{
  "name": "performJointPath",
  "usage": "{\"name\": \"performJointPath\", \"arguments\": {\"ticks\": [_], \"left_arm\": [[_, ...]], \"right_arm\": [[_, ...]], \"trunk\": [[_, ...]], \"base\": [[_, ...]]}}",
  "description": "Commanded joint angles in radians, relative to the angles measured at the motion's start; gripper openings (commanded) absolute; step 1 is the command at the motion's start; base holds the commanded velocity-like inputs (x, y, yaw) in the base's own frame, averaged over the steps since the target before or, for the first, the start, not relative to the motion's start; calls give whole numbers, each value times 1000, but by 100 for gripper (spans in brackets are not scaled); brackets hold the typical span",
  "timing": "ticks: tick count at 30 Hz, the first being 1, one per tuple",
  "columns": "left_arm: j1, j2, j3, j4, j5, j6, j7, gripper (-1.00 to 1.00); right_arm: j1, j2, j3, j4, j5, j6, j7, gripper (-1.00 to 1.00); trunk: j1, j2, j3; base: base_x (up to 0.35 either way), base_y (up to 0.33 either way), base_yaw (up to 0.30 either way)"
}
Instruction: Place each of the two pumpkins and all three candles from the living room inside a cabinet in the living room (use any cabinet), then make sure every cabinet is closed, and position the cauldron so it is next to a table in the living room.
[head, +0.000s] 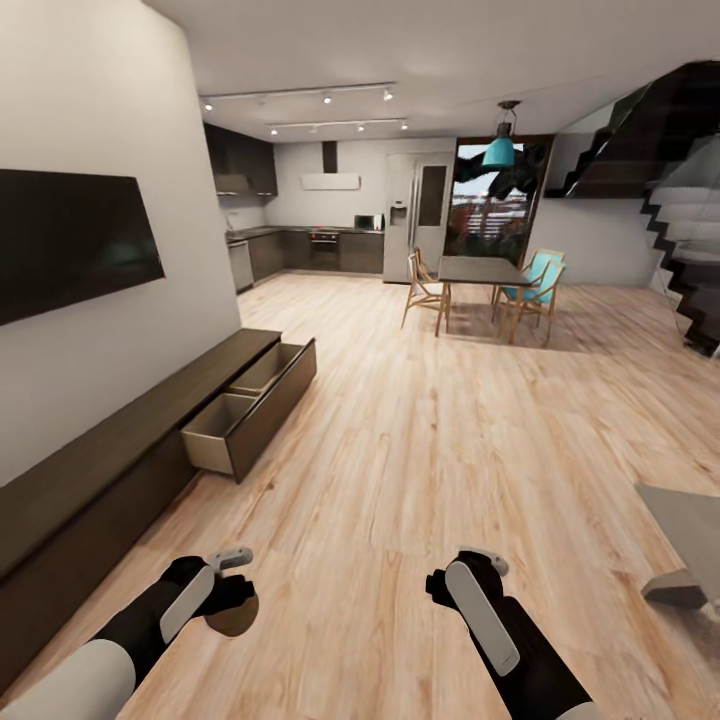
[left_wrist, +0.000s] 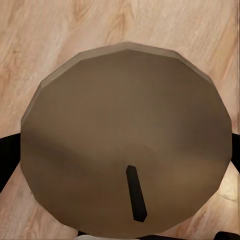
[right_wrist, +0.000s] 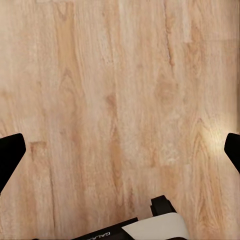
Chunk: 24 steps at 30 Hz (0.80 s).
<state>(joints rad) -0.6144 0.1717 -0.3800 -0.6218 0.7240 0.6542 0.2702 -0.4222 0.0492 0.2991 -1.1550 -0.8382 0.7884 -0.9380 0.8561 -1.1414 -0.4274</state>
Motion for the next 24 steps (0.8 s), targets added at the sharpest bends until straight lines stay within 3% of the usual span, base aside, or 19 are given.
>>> {"name": "performJointPath", "arguments": {"ticks": [1,12,24], "left_arm": [[-1,2,-7,-3,9,2,9,-100],[-1,2,-10,-3,9,1,9,-100],[-1,2,-10,0,9,1,9,-100]], "right_arm": [[-1,0,2,0,-8,2,-10,100],[-1,0,2,-2,-7,2,-10,100],[-1,-2,3,-15,-6,3,-7,100]], "trunk": [[0,-1,-1],[0,-1,-1],[0,-1,-1]], "base": [[172,0,-277],[281,0,-257],[330,0,-18]]}}
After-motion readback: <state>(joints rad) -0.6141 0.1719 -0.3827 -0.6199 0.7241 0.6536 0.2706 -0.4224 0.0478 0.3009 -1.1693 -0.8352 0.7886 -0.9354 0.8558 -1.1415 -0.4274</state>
